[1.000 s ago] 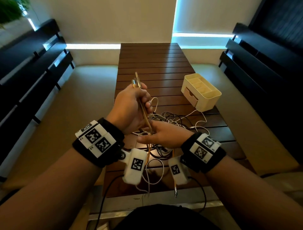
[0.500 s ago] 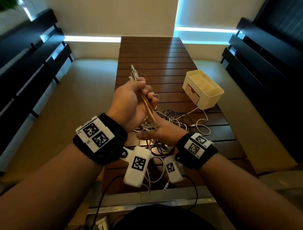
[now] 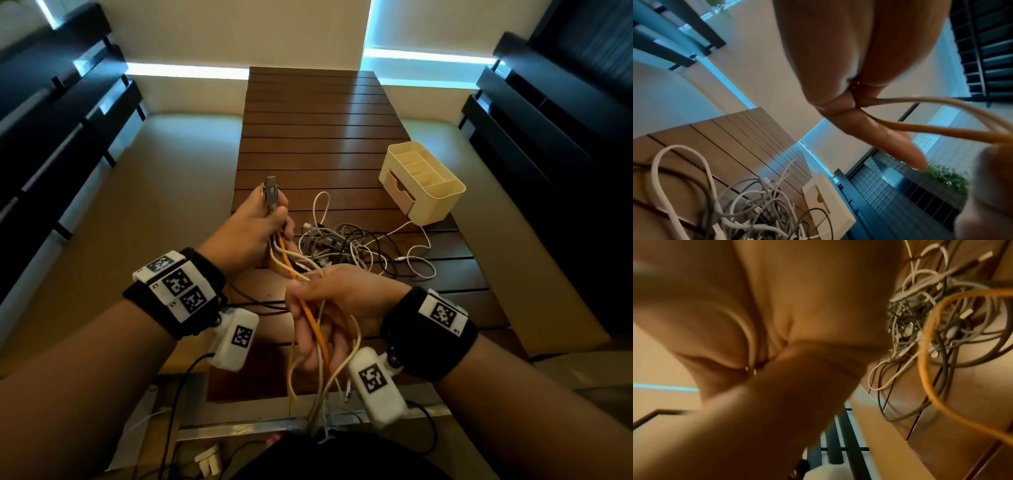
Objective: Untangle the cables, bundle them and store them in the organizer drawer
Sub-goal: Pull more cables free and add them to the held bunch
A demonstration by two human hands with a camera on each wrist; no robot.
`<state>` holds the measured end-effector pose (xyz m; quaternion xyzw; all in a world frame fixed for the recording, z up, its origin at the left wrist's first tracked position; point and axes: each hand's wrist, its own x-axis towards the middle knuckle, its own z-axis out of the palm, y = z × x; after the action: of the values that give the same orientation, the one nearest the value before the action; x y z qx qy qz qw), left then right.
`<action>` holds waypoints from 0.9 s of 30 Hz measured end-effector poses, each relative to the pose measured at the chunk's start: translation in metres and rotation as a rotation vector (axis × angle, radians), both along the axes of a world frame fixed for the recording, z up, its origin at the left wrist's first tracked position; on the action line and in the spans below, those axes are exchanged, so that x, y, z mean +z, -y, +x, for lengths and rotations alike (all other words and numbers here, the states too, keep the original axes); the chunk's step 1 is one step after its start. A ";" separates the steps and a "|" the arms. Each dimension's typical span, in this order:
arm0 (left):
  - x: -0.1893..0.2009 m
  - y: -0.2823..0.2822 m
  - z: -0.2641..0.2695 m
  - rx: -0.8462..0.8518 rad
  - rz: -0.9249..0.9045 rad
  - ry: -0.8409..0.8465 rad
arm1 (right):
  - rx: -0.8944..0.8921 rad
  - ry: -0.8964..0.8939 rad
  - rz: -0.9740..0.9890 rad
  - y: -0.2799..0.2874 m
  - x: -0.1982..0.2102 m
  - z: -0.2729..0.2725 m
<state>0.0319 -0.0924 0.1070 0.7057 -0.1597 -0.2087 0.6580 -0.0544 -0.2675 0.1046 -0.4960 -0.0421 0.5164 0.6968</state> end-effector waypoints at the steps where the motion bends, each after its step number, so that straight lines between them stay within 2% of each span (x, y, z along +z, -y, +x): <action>1: -0.001 0.001 0.001 0.014 0.003 0.009 | -0.017 -0.003 -0.006 0.001 -0.001 0.001; 4: -0.003 0.003 0.004 0.067 0.011 -0.019 | -0.101 0.112 -0.238 0.002 -0.014 0.006; 7: -0.007 0.004 0.002 0.068 0.036 -0.041 | -0.112 0.434 -0.642 0.006 -0.028 0.012; 9: -0.008 0.004 0.000 0.075 0.035 -0.048 | -0.142 0.529 -0.742 0.010 -0.029 0.016; 12: -0.004 0.004 0.000 0.100 0.012 -0.054 | -0.260 0.602 -0.787 0.020 -0.034 0.025; 16: 0.005 0.005 0.001 0.085 0.018 -0.030 | -0.342 0.603 -0.867 0.034 -0.056 0.027; 23: 0.002 0.005 -0.004 0.023 0.037 -0.011 | -0.293 0.475 -0.760 0.036 -0.091 0.028; 25: 0.003 0.001 -0.001 0.012 0.067 0.024 | -0.324 0.473 -0.862 0.040 -0.105 0.030; 27: 0.004 -0.006 0.002 0.012 0.109 0.057 | -0.296 0.521 -1.105 0.046 -0.122 0.029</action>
<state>0.0340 -0.0867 0.1108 0.7471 -0.1627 -0.1930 0.6149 -0.0256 -0.3137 -0.0177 -0.8930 0.1315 0.2221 0.3686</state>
